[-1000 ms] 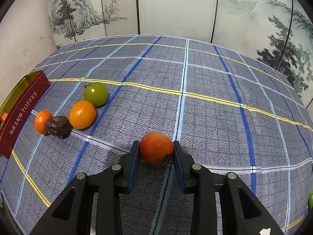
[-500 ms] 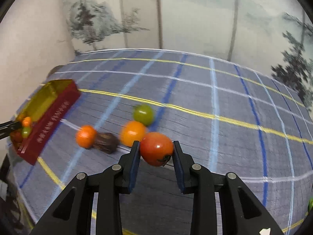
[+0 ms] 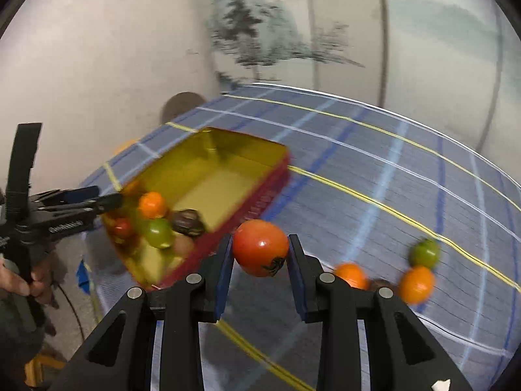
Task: Organize fruits
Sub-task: 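Carry the held red tomato over the tin with the right gripper, then lower the red tomato into the tin and open the right gripper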
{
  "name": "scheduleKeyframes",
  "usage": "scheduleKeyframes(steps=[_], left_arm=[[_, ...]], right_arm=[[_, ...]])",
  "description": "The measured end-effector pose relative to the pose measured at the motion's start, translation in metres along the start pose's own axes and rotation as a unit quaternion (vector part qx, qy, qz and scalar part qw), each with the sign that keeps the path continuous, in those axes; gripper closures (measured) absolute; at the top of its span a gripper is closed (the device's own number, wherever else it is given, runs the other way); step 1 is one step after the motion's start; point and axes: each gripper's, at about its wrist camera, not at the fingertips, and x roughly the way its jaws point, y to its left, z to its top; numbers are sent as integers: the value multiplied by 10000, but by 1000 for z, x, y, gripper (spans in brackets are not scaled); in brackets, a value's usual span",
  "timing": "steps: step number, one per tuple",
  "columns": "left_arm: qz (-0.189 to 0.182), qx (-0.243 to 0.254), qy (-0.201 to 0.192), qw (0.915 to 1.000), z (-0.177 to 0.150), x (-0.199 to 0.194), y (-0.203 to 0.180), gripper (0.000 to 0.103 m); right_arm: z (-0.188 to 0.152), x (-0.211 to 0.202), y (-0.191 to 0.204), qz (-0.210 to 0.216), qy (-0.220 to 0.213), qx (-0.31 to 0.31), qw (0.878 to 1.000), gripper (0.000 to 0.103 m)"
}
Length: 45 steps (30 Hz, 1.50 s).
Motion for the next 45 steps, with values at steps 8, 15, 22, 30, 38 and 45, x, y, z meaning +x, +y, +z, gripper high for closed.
scheduleKeyframes(steps=[8,15,22,30,38,45], left_arm=[[69,-153,41,9999,-7,-2,17,38],[152,-223,73,9996,-13,-5,30,38],[218,-318,120,9992,-19,-6,43,37],[207,-368,137,9990,-25,-8,47,35],[208,-361,148,9990,-28,-9,48,35],[204,-359,151,9990,-28,-10,48,34]], right_arm=[[9,30,54,417,198,-477,9978,73],[7,54,80,537,430,-729,9950,73],[3,65,87,489,551,-791,9941,73],[-1,73,88,404,614,-885,9934,73],[-3,73,91,294,558,-997,9930,72],[-4,73,91,301,555,-982,9932,71]])
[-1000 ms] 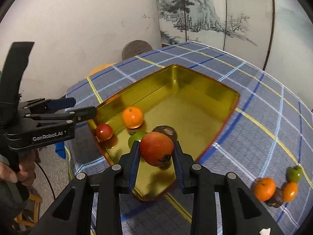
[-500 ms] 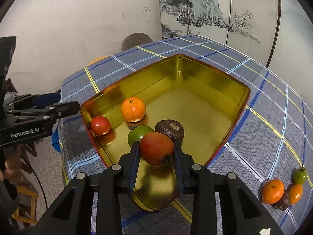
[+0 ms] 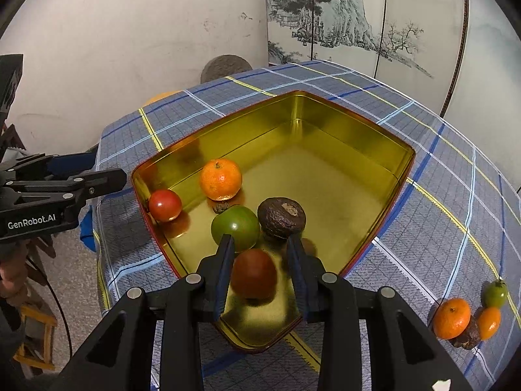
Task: Organize fruits
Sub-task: 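Lower the red tomato into the tin and open the right gripper, then move the right gripper to the orange and grasp it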
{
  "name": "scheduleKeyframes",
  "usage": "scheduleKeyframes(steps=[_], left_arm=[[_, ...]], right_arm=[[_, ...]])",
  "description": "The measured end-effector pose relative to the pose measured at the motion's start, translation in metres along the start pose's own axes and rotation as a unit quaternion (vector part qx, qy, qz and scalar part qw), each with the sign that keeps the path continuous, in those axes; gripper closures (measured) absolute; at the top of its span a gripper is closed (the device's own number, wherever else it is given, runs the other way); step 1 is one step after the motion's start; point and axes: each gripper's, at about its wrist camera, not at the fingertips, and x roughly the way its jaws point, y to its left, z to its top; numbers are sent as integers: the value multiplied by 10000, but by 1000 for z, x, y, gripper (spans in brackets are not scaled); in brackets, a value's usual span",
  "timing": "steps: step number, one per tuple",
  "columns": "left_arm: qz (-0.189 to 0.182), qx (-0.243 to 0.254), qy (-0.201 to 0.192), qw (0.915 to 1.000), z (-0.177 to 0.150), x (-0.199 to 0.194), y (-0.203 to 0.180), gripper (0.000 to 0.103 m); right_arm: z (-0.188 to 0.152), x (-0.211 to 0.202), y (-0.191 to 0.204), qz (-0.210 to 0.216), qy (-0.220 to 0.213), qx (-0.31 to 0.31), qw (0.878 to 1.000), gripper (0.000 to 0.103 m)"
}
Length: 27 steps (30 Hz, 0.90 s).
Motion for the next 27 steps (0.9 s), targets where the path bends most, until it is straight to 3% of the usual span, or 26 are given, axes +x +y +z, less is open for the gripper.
scheduleKeyframes(steps=[14,20,27], left_arm=[[-268,312,-121,9991,5,-12,-37,34],[-557,572,-163,9967,10,-16,-71,34],[-888,953,-169,9913,12,-17,-115,34]], right_arm=[[-6,-35,-17,72,-326,392,9987,71],[-26,-62,-63,-332,-467,869,9946,71],[-61,-89,-136,-1021,-402,1585,9812,71]])
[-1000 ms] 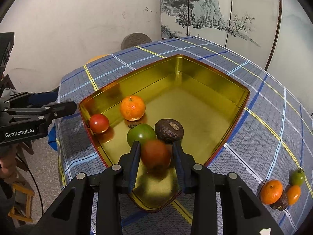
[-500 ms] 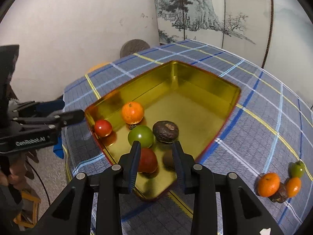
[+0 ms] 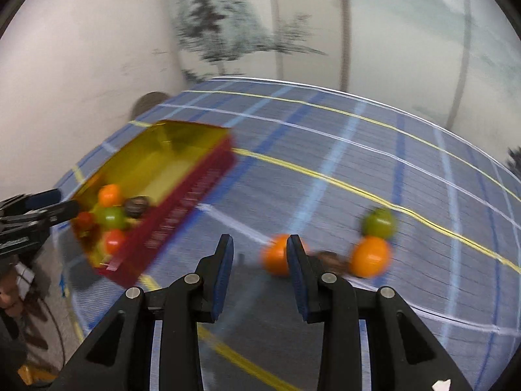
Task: Organize fruits
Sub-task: 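Move the right gripper to the orange and grasp it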
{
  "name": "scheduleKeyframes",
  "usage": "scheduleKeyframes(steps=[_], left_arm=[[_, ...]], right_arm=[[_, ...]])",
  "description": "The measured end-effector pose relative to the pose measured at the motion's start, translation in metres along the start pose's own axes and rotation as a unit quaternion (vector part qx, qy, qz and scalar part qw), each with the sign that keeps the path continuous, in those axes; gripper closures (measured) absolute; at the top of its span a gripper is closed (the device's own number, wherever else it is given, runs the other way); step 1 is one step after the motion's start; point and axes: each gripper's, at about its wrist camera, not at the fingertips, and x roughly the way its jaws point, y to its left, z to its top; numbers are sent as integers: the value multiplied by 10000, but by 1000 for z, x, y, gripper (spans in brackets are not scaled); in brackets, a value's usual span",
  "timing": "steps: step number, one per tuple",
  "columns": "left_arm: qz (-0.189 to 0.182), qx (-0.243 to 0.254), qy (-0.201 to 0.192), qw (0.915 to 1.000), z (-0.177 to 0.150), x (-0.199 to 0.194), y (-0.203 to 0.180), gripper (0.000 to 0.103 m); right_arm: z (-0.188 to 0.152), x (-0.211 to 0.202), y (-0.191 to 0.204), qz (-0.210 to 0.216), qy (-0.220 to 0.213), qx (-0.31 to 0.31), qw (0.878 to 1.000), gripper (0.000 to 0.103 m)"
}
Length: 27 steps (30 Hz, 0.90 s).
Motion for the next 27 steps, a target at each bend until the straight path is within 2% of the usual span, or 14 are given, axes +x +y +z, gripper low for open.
scheduleKeyframes(steps=[4,10,22,27], left_arm=[[-153,212,51,9996,3,6,-23,34],[-370,436,106,9983,8,14,-51,34],[-619,655,136,9958,12,21,-78,33],[-667,670,170,9954,10,23,-83,33]], right_arm=[[-7,1,-39,-305,109,353,9989,70],[-11,11,-73,-352,365,889,9947,70],[1,40,-85,-514,892,1416,9846,67],[-1,51,-91,-519,1073,1551,9807,70]])
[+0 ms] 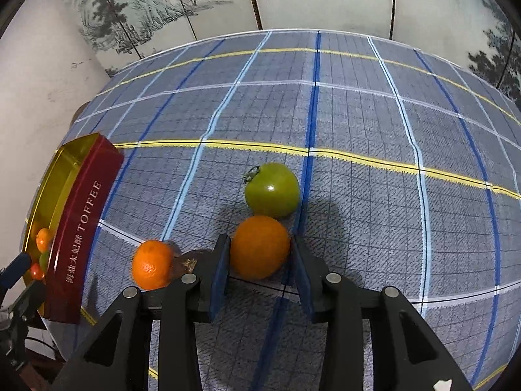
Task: Organize fruits
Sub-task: 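Move the right gripper to the orange and grasp it, then grasp the tangerine with the left gripper while the right gripper holds the orange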
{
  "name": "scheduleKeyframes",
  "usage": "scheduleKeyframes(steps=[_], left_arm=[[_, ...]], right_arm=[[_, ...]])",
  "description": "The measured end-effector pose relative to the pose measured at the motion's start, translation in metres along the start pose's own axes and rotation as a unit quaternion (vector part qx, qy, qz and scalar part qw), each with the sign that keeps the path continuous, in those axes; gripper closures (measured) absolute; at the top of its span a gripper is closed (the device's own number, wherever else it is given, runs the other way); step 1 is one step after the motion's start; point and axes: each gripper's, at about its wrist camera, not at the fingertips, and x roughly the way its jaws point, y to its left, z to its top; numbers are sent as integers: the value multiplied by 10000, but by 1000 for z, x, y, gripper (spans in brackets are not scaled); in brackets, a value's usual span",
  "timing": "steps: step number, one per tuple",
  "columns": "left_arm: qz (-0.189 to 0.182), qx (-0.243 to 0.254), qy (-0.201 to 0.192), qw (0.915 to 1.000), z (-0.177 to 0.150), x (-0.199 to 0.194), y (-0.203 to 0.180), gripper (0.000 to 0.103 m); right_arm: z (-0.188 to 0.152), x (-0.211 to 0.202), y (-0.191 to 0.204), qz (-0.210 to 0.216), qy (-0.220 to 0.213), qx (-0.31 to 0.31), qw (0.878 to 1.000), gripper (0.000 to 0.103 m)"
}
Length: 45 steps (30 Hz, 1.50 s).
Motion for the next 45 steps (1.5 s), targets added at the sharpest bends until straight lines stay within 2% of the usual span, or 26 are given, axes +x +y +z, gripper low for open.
scheduleKeyframes(steps=[7,15,18,27,34,45], left_arm=[[-122,124,3,9998,0,3,-16,33],[-396,270,14,9988,3,19,-43,33],[-481,345,23,9982,5,28,-55,33],[-528,603,213,9966,7,58,-80,34],[-596,723,352,9950,11,77,-87,34],[-773,858,418,9924,18,96,-95,43]], right_arm=[[-8,-6,-2,-20,-196,-107,9997,72],[-27,-25,-18,-789,-914,-627,9907,72],[-29,-29,-34,-893,-1021,-587,9890,72],[-34,-31,-73,-974,-1017,-248,9897,72],[-34,-30,-76,-975,-1064,-236,9892,72],[-34,-26,-75,-916,-987,-222,9906,71]])
